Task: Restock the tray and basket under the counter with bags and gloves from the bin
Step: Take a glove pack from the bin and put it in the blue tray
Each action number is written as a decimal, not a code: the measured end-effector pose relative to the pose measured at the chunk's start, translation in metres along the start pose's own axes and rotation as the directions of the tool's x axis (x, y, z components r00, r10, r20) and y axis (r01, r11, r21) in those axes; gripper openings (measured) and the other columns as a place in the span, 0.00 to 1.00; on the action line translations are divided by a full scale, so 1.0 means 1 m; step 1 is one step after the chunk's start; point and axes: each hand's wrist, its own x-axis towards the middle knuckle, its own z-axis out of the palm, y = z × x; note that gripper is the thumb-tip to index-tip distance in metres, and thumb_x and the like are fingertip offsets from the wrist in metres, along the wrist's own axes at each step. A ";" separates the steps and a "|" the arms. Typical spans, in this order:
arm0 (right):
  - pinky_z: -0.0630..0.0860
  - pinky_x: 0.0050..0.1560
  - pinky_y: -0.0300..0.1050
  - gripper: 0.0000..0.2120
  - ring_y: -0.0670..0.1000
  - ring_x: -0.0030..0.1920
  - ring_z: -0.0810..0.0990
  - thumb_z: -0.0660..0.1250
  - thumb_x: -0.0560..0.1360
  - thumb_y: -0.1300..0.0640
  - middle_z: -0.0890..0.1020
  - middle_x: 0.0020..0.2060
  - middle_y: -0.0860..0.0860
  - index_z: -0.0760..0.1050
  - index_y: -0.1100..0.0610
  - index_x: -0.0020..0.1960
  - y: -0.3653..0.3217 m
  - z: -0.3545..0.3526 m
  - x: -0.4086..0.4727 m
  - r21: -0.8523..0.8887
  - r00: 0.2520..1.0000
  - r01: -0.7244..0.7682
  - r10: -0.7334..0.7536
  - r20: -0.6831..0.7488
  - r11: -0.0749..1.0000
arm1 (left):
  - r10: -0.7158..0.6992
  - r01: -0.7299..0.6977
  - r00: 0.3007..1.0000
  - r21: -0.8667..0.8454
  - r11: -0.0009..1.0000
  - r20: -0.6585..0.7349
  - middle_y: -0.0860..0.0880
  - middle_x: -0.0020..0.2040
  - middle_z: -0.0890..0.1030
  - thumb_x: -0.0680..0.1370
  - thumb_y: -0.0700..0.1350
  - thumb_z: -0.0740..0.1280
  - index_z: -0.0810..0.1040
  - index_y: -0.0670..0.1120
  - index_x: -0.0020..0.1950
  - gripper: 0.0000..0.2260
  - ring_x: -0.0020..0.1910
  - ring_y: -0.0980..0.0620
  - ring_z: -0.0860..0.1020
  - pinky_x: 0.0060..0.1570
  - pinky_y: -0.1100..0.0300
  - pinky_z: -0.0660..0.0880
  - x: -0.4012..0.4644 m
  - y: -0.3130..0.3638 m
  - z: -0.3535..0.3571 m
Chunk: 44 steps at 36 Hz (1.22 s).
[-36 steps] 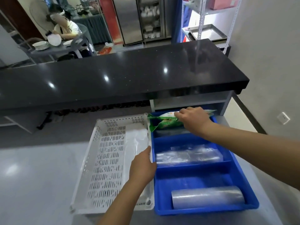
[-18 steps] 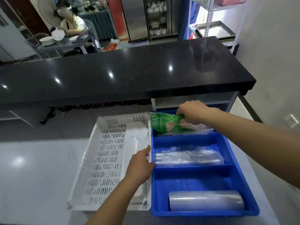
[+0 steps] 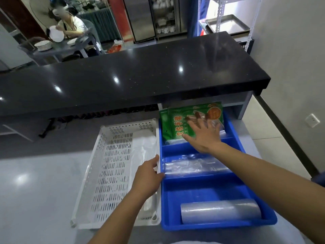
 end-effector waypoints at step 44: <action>0.50 0.76 0.61 0.30 0.51 0.79 0.50 0.59 0.76 0.34 0.58 0.79 0.47 0.62 0.41 0.76 -0.141 -0.032 -0.215 0.288 0.995 0.043 -0.014 -0.102 0.957 | 0.415 -0.411 0.909 0.099 0.906 -0.022 0.58 0.80 0.53 0.77 0.55 0.69 0.56 0.63 0.78 0.33 0.78 0.57 0.53 0.68 0.62 0.54 -0.101 -0.068 -0.073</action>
